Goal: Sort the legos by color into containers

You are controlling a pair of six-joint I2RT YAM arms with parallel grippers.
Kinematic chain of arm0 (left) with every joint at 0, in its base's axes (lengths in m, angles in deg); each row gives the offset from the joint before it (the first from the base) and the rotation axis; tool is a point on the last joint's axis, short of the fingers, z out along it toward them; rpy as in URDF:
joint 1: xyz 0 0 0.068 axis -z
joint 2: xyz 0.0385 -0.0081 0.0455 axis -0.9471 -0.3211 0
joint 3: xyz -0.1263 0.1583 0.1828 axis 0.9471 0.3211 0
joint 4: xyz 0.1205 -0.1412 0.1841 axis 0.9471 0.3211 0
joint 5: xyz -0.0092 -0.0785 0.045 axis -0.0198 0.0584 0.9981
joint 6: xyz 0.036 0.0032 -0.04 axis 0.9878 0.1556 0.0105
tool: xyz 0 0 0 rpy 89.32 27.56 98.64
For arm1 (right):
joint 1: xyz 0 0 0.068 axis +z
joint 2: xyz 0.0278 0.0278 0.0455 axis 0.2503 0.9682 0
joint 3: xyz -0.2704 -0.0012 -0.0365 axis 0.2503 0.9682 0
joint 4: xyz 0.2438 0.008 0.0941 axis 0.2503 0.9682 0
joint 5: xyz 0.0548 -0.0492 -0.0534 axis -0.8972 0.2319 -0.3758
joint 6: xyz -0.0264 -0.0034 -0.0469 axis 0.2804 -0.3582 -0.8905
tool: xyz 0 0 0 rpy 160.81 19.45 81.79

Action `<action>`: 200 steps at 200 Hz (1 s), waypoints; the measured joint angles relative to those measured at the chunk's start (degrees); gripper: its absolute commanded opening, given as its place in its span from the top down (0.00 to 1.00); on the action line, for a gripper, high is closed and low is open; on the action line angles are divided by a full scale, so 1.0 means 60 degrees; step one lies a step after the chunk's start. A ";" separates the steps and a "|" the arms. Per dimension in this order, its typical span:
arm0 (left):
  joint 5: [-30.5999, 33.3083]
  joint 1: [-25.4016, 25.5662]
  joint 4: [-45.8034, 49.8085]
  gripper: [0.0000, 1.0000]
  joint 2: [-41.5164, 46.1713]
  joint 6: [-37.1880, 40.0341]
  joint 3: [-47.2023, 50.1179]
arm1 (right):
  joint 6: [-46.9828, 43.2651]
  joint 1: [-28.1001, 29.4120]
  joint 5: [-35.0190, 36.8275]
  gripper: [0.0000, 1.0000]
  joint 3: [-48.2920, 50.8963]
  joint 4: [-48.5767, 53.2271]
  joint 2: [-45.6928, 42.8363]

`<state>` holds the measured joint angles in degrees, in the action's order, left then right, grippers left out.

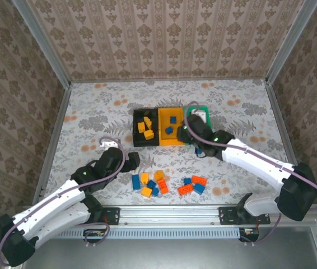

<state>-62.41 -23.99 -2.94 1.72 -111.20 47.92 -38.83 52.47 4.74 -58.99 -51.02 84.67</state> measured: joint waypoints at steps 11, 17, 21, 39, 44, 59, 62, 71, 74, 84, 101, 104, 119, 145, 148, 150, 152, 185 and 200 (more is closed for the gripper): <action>-0.0004 0.0000 0.0000 0.00 -0.0076 0.0000 0.0000 | -0.0058 -0.0685 -0.0062 0.44 -0.0149 0.0197 0.0222; -0.0011 0.0000 0.0000 0.00 -0.0106 0.0000 0.0000 | -0.0091 -0.1045 -0.0120 0.44 -0.0302 0.0331 0.0477; -0.0029 0.0000 0.0004 0.00 -0.0131 0.0000 0.0000 | -0.0106 -0.1239 -0.0138 0.44 -0.0415 0.0404 0.0678; -0.0080 0.0000 0.0091 0.00 -0.0277 0.0000 -0.0069 | -0.0200 -0.1887 -0.0379 0.44 -0.1096 0.0681 0.1778; -0.0106 0.0000 0.0120 0.00 -0.0310 0.0000 -0.0095 | -0.0215 -0.2011 -0.0459 0.44 -0.1308 0.0736 0.2091; -0.0146 0.0000 0.0208 0.00 -0.0368 0.0000 -0.0142 | -0.0317 -0.2269 -0.0594 0.44 -0.1971 0.0903 0.3009; -0.0149 0.0000 0.0226 0.00 -0.0368 0.0000 -0.0146 | -0.0321 -0.2313 -0.0634 0.44 -0.2091 0.0936 0.3166; -0.0178 0.0000 0.0240 0.00 -0.0364 0.0000 -0.0153 | -0.0357 -0.2393 -0.0696 0.42 -0.2412 0.1020 0.3544; -0.0178 -0.0004 0.0244 0.00 -0.0361 0.0000 -0.0157 | -0.0364 -0.2415 -0.0732 0.41 -0.2517 0.1060 0.3661; -0.0186 -0.0004 0.0248 0.00 -0.0353 0.0000 -0.0168 | -0.0375 -0.2477 -0.0798 0.36 -0.2805 0.1147 0.3960; -0.0208 -0.0004 0.0251 0.00 -0.0317 0.0000 -0.0182 | -0.0368 -0.2514 -0.0885 0.23 -0.3209 0.1322 0.4280; -0.0215 -0.0004 0.0251 0.00 -0.0313 0.0000 -0.0182 | -0.0404 -0.2514 -0.0911 0.22 -0.3260 0.1337 0.4313; -0.0233 -0.0004 0.0270 0.00 -0.0299 0.0000 -0.0204 | -0.0393 -0.2517 -0.1042 0.18 -0.3395 0.1366 0.4360; -0.0251 -0.0004 0.0310 0.00 -0.0299 0.0000 -0.0270 | -0.0386 -0.2444 -0.1144 0.16 -0.3333 0.1395 0.4146; -0.0251 -0.0004 0.0313 0.00 -0.0299 0.0000 -0.0280 | -0.0382 -0.2426 -0.1144 0.16 -0.3293 0.1388 0.4084; -0.0251 -0.0004 0.0321 0.00 -0.0299 0.0000 -0.0288 | -0.0382 -0.2415 -0.1158 0.16 -0.3260 0.1388 0.4033; -0.0251 -0.0004 0.0324 0.00 -0.0299 0.0000 -0.0291 | -0.0382 -0.2404 -0.1177 0.16 -0.3220 0.1395 0.3967; -0.0255 -0.0004 0.0339 0.00 -0.0295 0.0000 -0.0324 | -0.0372 -0.1865 -0.1264 0.17 -0.1792 0.1198 0.2167; -0.0251 -0.0011 0.0350 0.00 -0.0295 0.0000 -0.0324 | -0.0342 -0.1450 -0.1253 0.20 -0.0911 0.1093 0.1224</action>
<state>-63.91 -24.05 -0.84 -0.05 -111.20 45.98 -40.89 43.77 -2.78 -64.45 -44.47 92.02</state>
